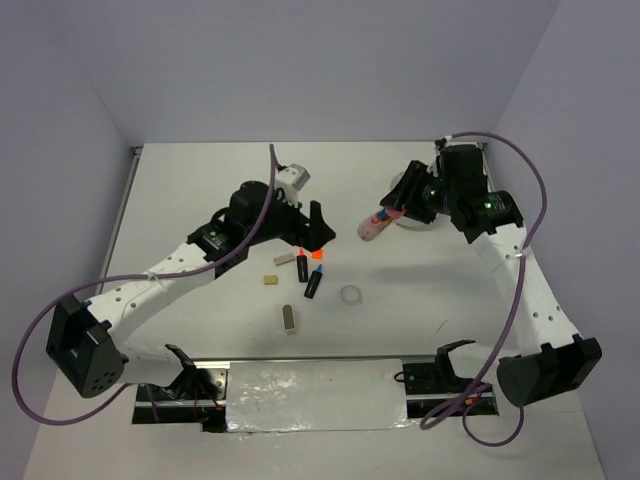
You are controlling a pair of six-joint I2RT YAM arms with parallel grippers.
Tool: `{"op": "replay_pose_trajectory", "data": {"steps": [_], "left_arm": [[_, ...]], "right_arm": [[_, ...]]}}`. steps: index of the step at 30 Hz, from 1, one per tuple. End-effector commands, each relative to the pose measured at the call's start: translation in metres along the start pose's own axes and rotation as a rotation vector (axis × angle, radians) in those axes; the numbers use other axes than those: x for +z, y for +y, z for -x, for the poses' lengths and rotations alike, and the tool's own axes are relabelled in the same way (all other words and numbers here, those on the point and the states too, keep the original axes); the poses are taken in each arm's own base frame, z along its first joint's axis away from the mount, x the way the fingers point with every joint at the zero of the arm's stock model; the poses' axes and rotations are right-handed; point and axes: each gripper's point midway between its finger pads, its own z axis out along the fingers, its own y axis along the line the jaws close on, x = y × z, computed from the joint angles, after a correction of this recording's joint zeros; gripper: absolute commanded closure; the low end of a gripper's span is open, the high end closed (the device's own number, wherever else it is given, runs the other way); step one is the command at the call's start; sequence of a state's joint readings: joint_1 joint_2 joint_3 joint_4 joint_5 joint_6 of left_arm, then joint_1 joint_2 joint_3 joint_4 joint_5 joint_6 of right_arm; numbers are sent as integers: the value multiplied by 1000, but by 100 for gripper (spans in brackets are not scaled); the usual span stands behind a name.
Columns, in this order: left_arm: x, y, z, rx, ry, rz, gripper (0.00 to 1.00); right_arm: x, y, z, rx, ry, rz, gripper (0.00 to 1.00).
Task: Sort the stationery into containers
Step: Place the stationery in the storage box.
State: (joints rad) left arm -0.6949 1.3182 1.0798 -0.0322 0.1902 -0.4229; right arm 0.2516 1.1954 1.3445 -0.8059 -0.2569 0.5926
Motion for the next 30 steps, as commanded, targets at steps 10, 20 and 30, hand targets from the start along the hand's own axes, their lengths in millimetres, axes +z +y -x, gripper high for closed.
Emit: {"op": "replay_pose_trajectory", "data": {"steps": [10, 20, 30], "left_arm": [[-113, 102, -11, -125, 65, 618, 1], [-137, 120, -33, -178, 111, 733, 1], [-124, 122, -48, -186, 175, 704, 1]], "right_arm": [[47, -83, 168, -101, -370, -457, 100], [79, -135, 204, -45, -316, -552, 100], [99, -142, 188, -45, -253, -500, 100]]}}
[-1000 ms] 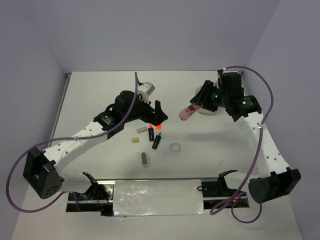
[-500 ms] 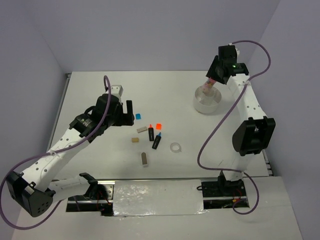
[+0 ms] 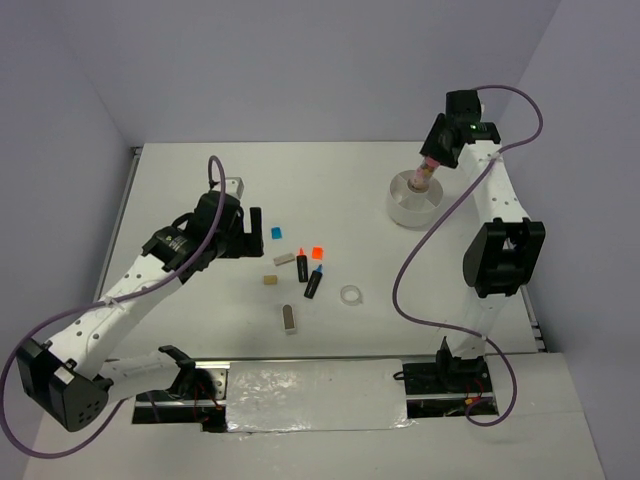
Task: Sort the stationery into containers
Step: Place the stationery in the storage box.
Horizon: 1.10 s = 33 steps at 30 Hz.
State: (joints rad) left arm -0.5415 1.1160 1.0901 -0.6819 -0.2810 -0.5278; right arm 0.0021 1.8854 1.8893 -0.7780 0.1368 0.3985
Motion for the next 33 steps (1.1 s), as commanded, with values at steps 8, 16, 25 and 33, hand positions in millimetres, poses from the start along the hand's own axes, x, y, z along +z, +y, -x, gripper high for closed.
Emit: {"op": "replay_pose_trajectory", "data": {"steps": [8, 16, 25, 33], "left_arm": [[11, -11, 1, -3, 15, -42, 1], [16, -10, -5, -19, 29, -32, 1], [23, -5, -17, -50, 72, 8, 1], [46, -13, -44, -56, 185, -2, 1]], "right_arm": [[-17, 6, 10, -26, -68, 50, 100], [-13, -3, -3, -55, -35, 18, 66], [-50, 24, 10, -65, -93, 112, 0], [-105, 54, -11, -65, -103, 213, 1]]}}
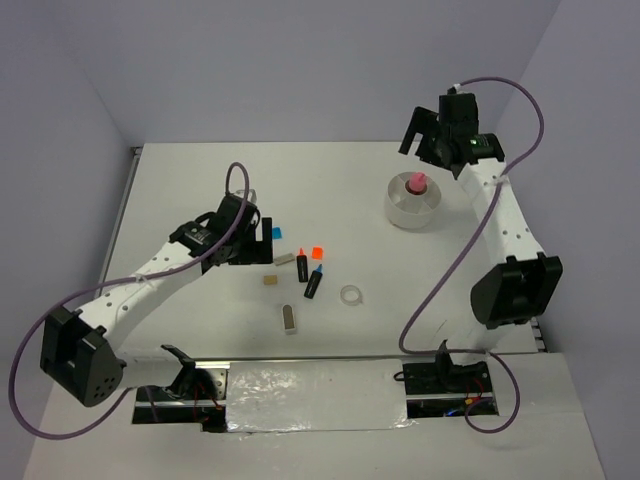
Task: Sort the stationery into containers
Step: Place the stationery in the storage box, then pick up the pen from the center of the board.
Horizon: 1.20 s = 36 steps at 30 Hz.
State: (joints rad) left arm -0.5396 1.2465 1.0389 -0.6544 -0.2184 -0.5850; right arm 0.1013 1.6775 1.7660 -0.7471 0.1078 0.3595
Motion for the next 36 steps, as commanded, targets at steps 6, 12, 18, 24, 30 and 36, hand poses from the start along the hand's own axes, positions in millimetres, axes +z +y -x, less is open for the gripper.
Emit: {"op": "replay_pose_trajectory", "data": {"steps": [6, 12, 18, 24, 30, 36], "left_arm": [[32, -19, -4, -41, 74, 28, 8], [44, -50, -1, -36, 96, 11, 31], [74, -77, -16, -56, 159, 31, 38], [96, -104, -21, -32, 202, 73, 39], [113, -103, -32, -49, 214, 113, 41], [123, -91, -52, -53, 256, 171, 47]], "right_arm": [[-53, 63, -83, -40, 47, 161, 15], [-59, 65, -160, -12, 170, 141, 18], [-75, 52, -161, -15, 150, 134, 19], [-86, 43, -164, -45, 156, 129, 19], [-95, 46, -167, -46, 165, 171, 19], [-99, 46, -166, -67, 166, 184, 19]]}}
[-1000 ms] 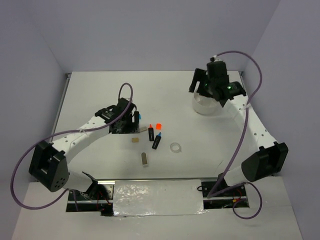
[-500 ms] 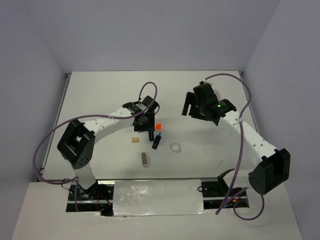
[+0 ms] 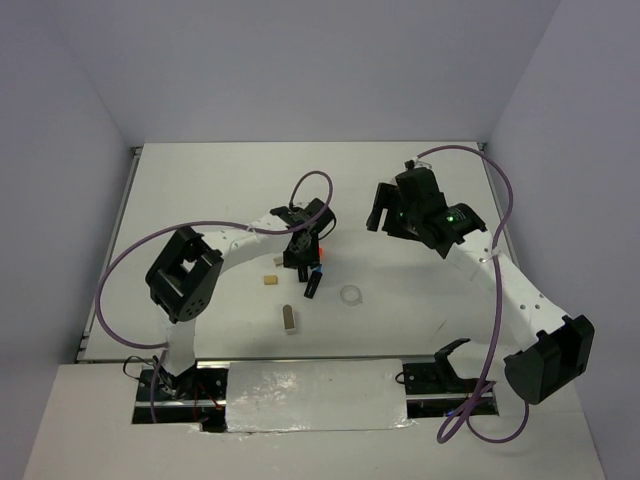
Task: Sort the stationery into containers
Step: Pick up the pen from the center of the board.
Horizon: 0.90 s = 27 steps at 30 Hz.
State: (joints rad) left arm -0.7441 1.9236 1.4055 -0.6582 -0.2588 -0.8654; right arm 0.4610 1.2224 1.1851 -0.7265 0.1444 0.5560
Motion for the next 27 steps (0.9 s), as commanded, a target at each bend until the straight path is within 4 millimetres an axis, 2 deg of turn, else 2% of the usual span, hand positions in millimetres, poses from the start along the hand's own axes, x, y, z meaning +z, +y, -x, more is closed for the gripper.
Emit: {"op": "replay_pose_trajectory", "data": {"steps": [1, 5, 12, 14, 21, 25, 27], "left_arm": [[5, 12, -5, -35, 1, 59, 47], [6, 18, -9, -34, -7, 70, 47], [24, 18, -21, -26, 30, 68, 47], [27, 21, -26, -25, 45, 75, 50], [30, 29, -39, -25, 61, 72, 53], [32, 26, -45, -13, 70, 35, 53], [28, 26, -46, -3, 69, 24, 72]], "right_arm": [[-8, 0, 2, -20, -10, 15, 19], [-6, 3, 0, -22, 2, 30, 19], [-5, 7, 0, -28, 11, 50, 19], [-5, 8, 0, -31, 16, 52, 19], [-8, 13, 0, -19, 17, 79, 19], [-8, 16, -2, -6, 20, 96, 19], [-9, 18, -3, 1, 21, 105, 19]]}}
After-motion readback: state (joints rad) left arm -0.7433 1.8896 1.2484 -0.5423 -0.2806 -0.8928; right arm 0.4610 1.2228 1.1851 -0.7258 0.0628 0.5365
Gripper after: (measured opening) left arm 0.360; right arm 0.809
